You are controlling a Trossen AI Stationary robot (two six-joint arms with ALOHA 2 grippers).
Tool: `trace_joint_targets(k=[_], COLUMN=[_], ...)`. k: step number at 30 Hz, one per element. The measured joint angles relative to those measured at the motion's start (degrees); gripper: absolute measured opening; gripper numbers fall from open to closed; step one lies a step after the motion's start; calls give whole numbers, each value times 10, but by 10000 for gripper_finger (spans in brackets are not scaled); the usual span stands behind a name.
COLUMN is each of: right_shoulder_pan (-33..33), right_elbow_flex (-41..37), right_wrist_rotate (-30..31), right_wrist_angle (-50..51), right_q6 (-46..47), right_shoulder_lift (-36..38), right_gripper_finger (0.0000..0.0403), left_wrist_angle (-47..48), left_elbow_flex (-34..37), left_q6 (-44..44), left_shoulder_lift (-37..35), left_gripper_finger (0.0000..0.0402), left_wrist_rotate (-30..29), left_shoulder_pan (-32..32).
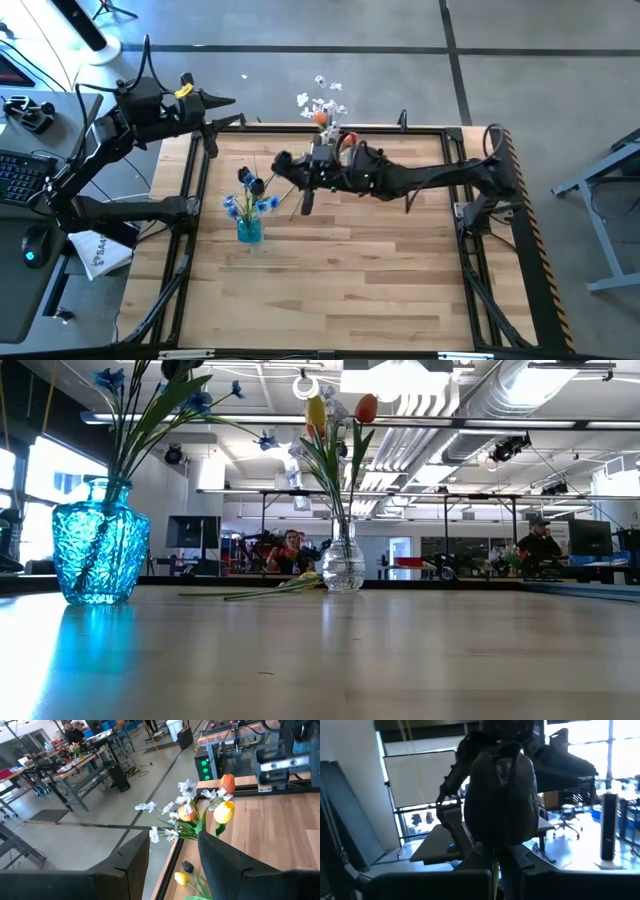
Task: Sort flowers into vase by color
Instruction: Put the bottom black flower into the blue vase
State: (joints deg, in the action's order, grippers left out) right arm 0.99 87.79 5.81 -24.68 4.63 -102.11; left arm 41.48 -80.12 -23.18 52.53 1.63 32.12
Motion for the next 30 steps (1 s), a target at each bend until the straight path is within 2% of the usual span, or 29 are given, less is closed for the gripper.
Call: trace_joint_targets(k=[8,22,27,30], right_shoulder_pan=[3,6,6,6], right_elbow_flex=[0,-1,-1,-2], right_wrist_rotate=[-4,-29,-27,-24], right_wrist_angle=[-62,-46,-23,-6], right_q6=[-55,-69,-57,-59], right_shoulder_lift=[-38,-76,-88,-91], right_gripper_finger=[0,2,24,51], left_wrist_angle=[8,7,7,7], left_elbow_flex=[0,0,0,0], left_q6=[-10,-14,-15,-15], left_shoulder_lift=[3,3,3,3], left_gripper_finger=[158,158,158,158], left_wrist_rotate=[0,0,0,0], left_shoulder_pan=[0,0,0,0])
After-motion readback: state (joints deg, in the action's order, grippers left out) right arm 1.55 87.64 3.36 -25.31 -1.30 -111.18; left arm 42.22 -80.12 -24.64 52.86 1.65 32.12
